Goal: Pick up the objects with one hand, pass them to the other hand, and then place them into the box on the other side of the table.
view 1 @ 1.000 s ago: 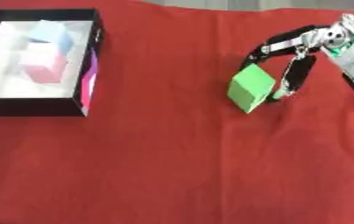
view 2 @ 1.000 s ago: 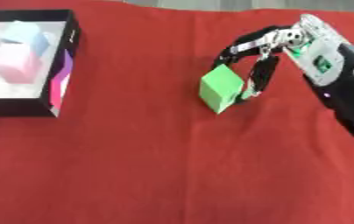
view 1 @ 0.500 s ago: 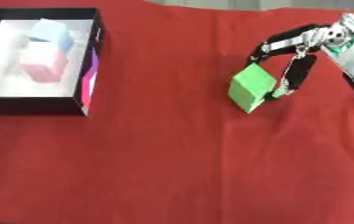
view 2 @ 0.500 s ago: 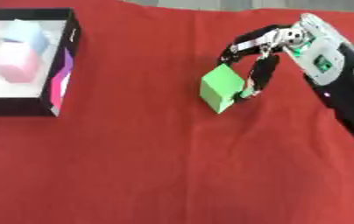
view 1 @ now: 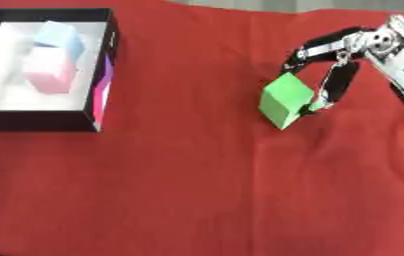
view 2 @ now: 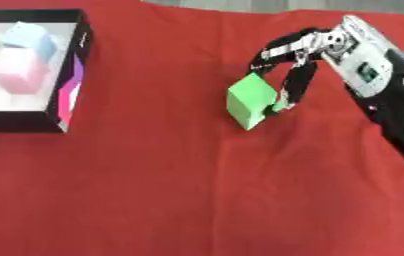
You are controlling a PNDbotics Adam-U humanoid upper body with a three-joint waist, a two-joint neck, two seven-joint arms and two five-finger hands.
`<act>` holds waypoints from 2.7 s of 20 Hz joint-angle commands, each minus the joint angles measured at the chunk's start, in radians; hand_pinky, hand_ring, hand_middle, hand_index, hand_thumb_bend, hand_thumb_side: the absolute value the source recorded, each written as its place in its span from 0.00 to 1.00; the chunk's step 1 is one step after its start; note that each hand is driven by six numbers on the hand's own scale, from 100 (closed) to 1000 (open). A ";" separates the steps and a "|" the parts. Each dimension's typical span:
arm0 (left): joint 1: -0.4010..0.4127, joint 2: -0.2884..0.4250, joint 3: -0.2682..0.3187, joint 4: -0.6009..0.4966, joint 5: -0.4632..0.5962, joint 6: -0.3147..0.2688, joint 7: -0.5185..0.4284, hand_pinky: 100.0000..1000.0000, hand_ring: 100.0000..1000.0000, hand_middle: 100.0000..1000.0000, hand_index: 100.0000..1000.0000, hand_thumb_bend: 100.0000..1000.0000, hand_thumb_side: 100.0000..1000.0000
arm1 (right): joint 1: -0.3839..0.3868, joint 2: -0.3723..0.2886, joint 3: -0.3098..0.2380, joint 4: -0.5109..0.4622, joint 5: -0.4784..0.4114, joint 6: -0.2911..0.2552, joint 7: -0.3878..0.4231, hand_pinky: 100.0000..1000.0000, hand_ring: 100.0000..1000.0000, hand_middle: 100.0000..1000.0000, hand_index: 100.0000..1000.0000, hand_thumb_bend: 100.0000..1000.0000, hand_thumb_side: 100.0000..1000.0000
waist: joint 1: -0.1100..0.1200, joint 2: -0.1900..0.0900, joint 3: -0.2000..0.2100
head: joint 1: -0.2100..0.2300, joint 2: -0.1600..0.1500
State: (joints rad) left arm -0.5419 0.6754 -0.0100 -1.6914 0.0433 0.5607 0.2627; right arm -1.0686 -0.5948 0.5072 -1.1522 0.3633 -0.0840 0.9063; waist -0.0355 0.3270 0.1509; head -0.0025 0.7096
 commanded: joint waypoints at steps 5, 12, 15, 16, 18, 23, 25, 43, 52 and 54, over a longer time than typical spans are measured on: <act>-0.003 0.018 0.014 -0.012 -0.004 -0.002 -0.001 0.73 0.73 0.62 0.65 0.00 0.90 | -0.019 -0.018 -0.015 -0.003 -0.019 0.006 0.001 0.93 0.76 0.52 0.52 0.27 0.03 | -0.009 -0.008 -0.001 | 0.004 0.001; 0.003 0.020 0.017 -0.012 -0.003 -0.003 0.002 0.73 0.74 0.62 0.64 0.00 0.90 | -0.025 -0.025 -0.041 -0.038 -0.049 0.040 0.001 0.92 0.74 0.48 0.49 0.19 0.06 | -0.005 -0.014 -0.009 | 0.009 0.003; 0.008 0.022 0.018 -0.010 -0.003 -0.002 0.002 0.73 0.74 0.62 0.64 0.00 0.90 | -0.028 -0.029 -0.049 -0.055 -0.055 0.052 0.001 0.91 0.74 0.47 0.47 0.18 0.06 | -0.003 -0.019 -0.013 | 0.013 0.003; 0.010 0.023 0.018 -0.009 -0.003 -0.002 0.003 0.73 0.74 0.62 0.64 0.00 0.90 | -0.028 -0.031 -0.050 -0.059 -0.056 0.055 0.001 0.91 0.74 0.46 0.47 0.18 0.06 | -0.002 -0.019 -0.014 | 0.014 0.003; 0.011 0.023 0.018 -0.008 -0.004 -0.003 0.003 0.73 0.74 0.62 0.64 0.00 0.90 | -0.027 -0.035 -0.051 -0.065 -0.057 0.061 0.001 0.91 0.73 0.46 0.46 0.18 0.06 | -0.002 -0.020 -0.015 | 0.016 0.002; 0.016 0.025 0.019 -0.007 -0.005 -0.003 0.003 0.73 0.74 0.62 0.64 0.00 0.90 | -0.026 -0.042 -0.061 -0.076 -0.069 0.073 0.001 0.91 0.73 0.45 0.45 0.16 0.06 | -0.001 -0.023 -0.018 | 0.021 0.004; 0.016 0.025 0.020 -0.008 -0.004 -0.003 0.005 0.73 0.74 0.62 0.64 0.00 0.89 | -0.023 -0.043 -0.075 -0.084 -0.088 0.084 -0.002 0.90 0.71 0.43 0.44 0.12 0.06 | 0.001 -0.026 -0.021 | 0.023 0.004; -0.001 0.054 0.015 -0.011 -0.015 -0.004 0.002 0.73 0.74 0.62 0.64 0.00 0.87 | 0.086 0.025 -0.144 -0.296 -0.291 0.237 -0.352 0.84 0.66 0.41 0.43 0.00 0.00 | 0.033 -0.051 -0.048 | 0.043 0.014; -0.031 0.085 -0.003 -0.011 -0.032 -0.005 -0.017 0.73 0.74 0.62 0.65 0.00 0.85 | 0.183 0.157 -0.167 -0.384 -0.269 0.261 -0.582 0.83 0.65 0.40 0.42 0.00 0.00 | 0.044 -0.056 -0.061 | 0.053 0.012; -0.039 0.096 -0.011 -0.011 -0.038 -0.004 -0.024 0.73 0.74 0.62 0.65 0.00 0.85 | 0.199 0.177 -0.161 -0.401 -0.277 0.259 -0.623 0.83 0.65 0.40 0.42 0.00 0.00 | 0.045 -0.057 -0.063 | 0.055 0.011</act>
State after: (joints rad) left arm -0.5649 0.7251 -0.0239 -1.6907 0.0125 0.5570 0.2448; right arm -0.8569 -0.4198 0.3537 -1.5220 0.0945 0.1761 0.3115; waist -0.0077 0.3195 0.0872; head 0.0492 0.7198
